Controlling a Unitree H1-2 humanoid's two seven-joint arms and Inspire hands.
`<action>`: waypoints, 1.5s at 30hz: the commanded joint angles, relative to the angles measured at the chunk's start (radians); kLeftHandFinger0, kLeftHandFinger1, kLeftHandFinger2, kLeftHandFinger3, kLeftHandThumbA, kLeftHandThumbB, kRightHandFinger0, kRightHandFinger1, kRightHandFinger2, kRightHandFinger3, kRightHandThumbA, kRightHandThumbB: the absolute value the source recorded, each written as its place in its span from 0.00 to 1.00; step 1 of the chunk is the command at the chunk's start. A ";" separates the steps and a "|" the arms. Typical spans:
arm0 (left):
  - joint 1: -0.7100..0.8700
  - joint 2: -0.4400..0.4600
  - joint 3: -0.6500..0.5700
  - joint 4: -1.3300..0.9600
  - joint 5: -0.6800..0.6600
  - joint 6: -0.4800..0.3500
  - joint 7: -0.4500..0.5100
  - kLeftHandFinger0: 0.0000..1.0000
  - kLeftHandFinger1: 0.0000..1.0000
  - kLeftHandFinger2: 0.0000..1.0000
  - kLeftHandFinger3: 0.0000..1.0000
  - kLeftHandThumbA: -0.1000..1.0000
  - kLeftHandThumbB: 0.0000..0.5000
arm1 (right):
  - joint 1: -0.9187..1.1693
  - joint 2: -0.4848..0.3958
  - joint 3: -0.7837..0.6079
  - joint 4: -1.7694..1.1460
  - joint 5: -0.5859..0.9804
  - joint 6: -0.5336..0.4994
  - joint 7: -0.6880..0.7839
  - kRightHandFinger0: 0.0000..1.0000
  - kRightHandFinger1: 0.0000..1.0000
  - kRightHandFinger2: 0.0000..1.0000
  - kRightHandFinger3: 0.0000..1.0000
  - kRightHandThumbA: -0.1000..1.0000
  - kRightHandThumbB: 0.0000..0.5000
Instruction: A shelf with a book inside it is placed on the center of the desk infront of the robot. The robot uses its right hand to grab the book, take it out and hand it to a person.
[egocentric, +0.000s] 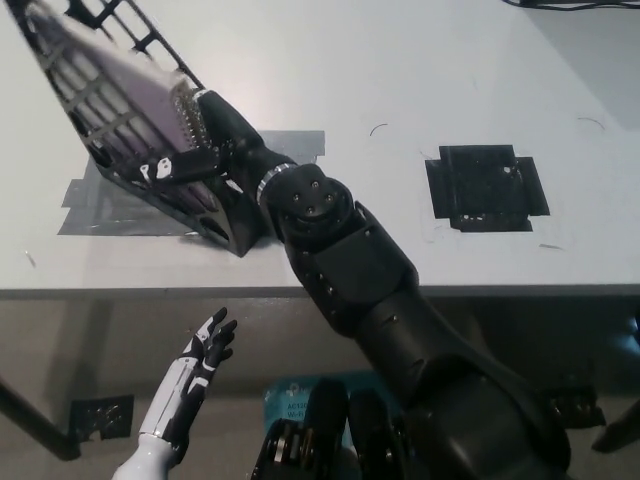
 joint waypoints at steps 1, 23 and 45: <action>-0.015 0.013 -0.004 -0.027 0.011 -0.017 -0.009 1.00 1.00 1.00 1.00 0.95 0.58 | -0.064 0.013 0.009 -0.021 -0.039 -0.019 -0.056 0.00 0.01 0.07 0.03 1.00 0.07; -0.024 0.021 -0.004 -0.014 0.013 -0.041 -0.018 1.00 1.00 1.00 1.00 0.96 0.49 | 0.007 0.070 -0.163 -0.255 0.153 -0.001 -0.022 0.00 0.00 0.00 0.00 1.00 0.13; -0.012 0.025 -0.017 0.001 0.033 -0.062 -0.006 1.00 1.00 1.00 1.00 0.97 0.40 | 0.002 0.117 -0.265 -0.811 0.569 0.154 -0.193 0.00 0.00 0.00 0.00 1.00 0.17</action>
